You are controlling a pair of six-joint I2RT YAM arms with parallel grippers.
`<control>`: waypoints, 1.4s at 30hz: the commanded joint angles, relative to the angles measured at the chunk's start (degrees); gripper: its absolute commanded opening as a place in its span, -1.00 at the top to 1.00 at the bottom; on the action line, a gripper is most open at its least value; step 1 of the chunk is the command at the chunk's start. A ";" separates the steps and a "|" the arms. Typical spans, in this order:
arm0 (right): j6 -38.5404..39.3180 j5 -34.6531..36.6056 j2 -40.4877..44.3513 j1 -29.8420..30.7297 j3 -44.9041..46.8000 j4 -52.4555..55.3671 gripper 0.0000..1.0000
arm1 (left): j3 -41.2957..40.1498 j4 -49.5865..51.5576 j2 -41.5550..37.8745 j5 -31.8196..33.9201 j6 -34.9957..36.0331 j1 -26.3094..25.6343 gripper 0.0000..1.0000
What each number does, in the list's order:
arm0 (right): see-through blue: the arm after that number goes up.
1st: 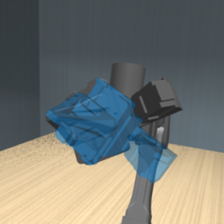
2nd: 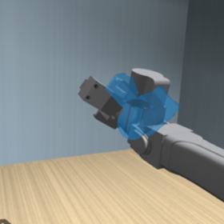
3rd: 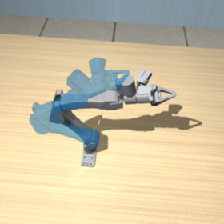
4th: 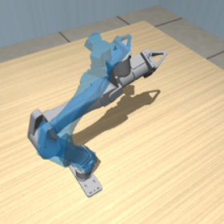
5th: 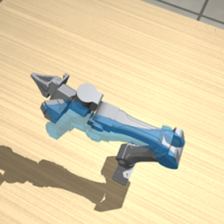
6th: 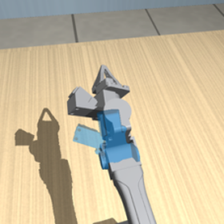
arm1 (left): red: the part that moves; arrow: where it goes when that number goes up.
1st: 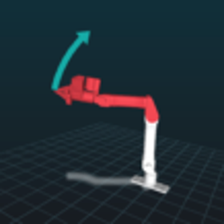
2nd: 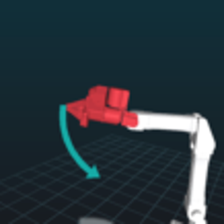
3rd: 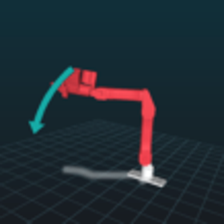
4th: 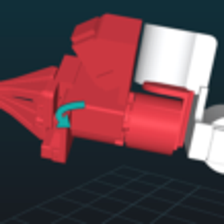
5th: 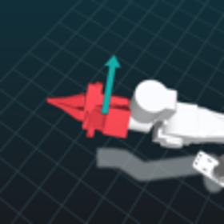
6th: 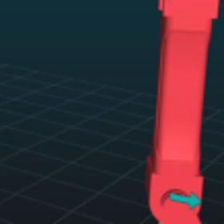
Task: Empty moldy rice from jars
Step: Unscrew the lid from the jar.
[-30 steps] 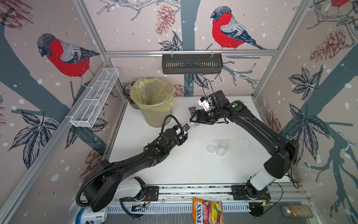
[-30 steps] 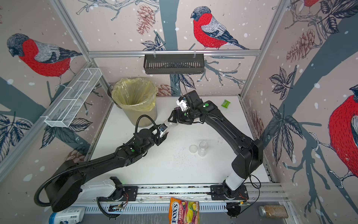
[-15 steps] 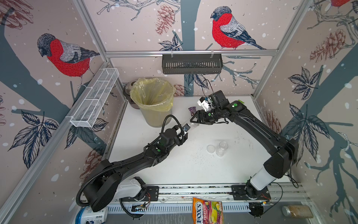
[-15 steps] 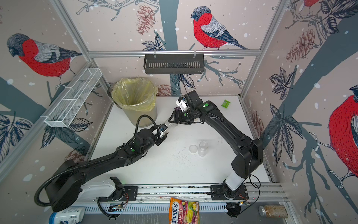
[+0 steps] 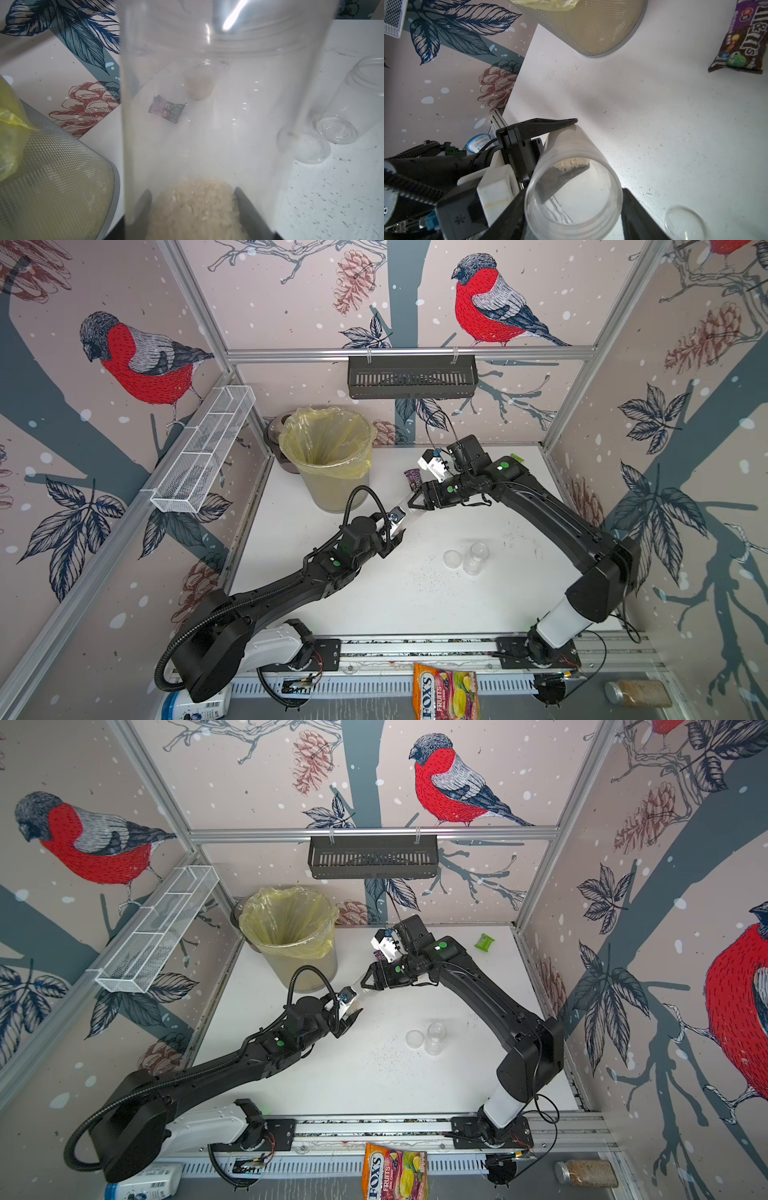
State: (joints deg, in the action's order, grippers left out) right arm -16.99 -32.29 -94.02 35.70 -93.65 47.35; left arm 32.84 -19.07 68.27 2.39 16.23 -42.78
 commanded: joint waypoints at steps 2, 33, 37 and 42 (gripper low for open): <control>14.18 3.12 0.81 0.06 0.87 -0.87 0.43 | 0.16 -7.17 -0.73 -8.77 -0.71 0.73 0.89; 51.68 -8.00 1.28 -2.70 5.90 -2.35 0.18 | 1.20 -4.84 -2.79 -14.47 -1.22 3.06 1.00; 51.62 -9.95 3.14 -2.74 8.57 -4.73 0.08 | 1.15 -5.26 -2.97 -14.08 -1.20 3.06 1.00; 49.99 -10.17 4.93 -3.21 11.42 -8.38 -0.42 | 1.18 -5.12 -2.89 -14.08 -1.20 3.06 1.00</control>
State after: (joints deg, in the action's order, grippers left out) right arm 32.93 -44.12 -89.34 32.67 -83.09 40.38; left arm 33.01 -14.33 66.02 -9.15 16.29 -39.66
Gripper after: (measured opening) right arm 0.659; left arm 0.604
